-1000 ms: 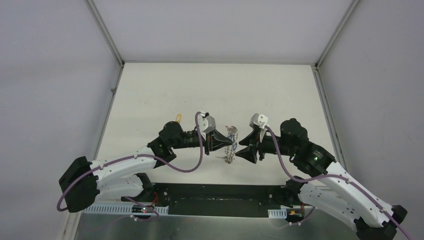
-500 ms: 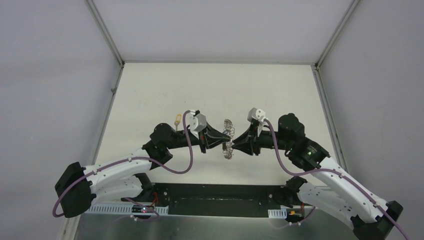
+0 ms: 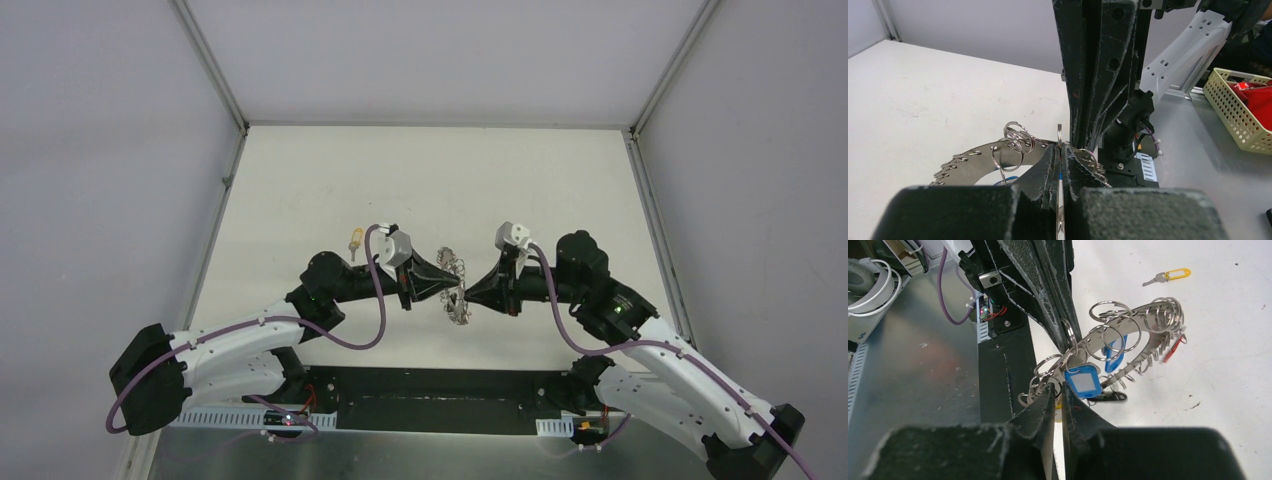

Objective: Put the keys on the keyring

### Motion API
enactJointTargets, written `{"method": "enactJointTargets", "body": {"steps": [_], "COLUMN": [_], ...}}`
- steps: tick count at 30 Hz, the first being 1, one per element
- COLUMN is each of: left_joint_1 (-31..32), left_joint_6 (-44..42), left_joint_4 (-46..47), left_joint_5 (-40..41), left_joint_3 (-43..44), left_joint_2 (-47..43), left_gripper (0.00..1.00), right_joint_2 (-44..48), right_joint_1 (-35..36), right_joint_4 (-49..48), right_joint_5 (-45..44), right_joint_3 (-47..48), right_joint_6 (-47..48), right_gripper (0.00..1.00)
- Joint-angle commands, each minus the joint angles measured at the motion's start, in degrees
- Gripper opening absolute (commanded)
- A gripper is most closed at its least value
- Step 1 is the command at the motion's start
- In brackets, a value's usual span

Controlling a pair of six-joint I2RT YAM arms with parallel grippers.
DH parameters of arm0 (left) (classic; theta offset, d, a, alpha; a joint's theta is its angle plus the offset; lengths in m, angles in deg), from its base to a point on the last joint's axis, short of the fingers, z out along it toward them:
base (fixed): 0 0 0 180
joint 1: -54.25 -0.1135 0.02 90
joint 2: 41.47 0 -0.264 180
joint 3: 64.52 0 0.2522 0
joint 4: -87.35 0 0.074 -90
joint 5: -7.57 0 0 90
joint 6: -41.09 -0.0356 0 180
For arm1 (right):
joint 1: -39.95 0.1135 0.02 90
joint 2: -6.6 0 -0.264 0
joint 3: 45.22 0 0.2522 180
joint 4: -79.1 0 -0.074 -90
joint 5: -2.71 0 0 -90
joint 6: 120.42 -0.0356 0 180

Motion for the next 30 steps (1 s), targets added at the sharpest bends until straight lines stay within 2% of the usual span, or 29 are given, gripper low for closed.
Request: {"method": "enactJointTargets", "body": {"steps": [1, 4, 6, 9, 16, 24, 30], "left_joint_1": [-0.2, -0.2, -0.2, -0.2, -0.2, -0.2, -0.2], "left_joint_6": [-0.1, -1.5, -2.3, -4.5, -5.8, -5.7, -5.7], "left_joint_4": [5.8, 2.4, -0.8, -4.8, -3.1, 5.1, 7.5], "left_joint_5": [1.8, 2.7, 3.5, 3.6, 6.3, 8.9, 11.7], "left_joint_3": [1.3, 1.9, 3.0, 5.1, 10.0, 15.0, 10.8], "left_joint_2": [-2.0, -2.2, -1.9, -0.5, 9.6, 21.1, 24.0], "left_gripper": [0.00, 0.00, 0.00, 0.00, 0.00, 0.00, 0.00], "right_joint_2": [0.8, 1.9, 2.6, 3.7, 5.2, 4.5, 3.0], "right_joint_1": [-0.2, -0.2, -0.3, -0.2, -0.2, -0.2, -0.2], "right_joint_4": [2.1, 4.3, 5.9, 7.2, 8.5, 8.8, 9.0], "right_joint_5": [0.3, -3.2, -4.9, -5.6, -7.1, -8.8, -12.5], "right_joint_3": [0.4, 1.8, 2.7, 3.6, 3.8, 3.0, 2.1], "right_joint_6": [0.5, 0.1, 0.0, 0.0, 0.0, -3.0, -8.8], "right_gripper": [0.17, 0.56, 0.71, 0.84, 0.99, 0.99, 0.99]}}
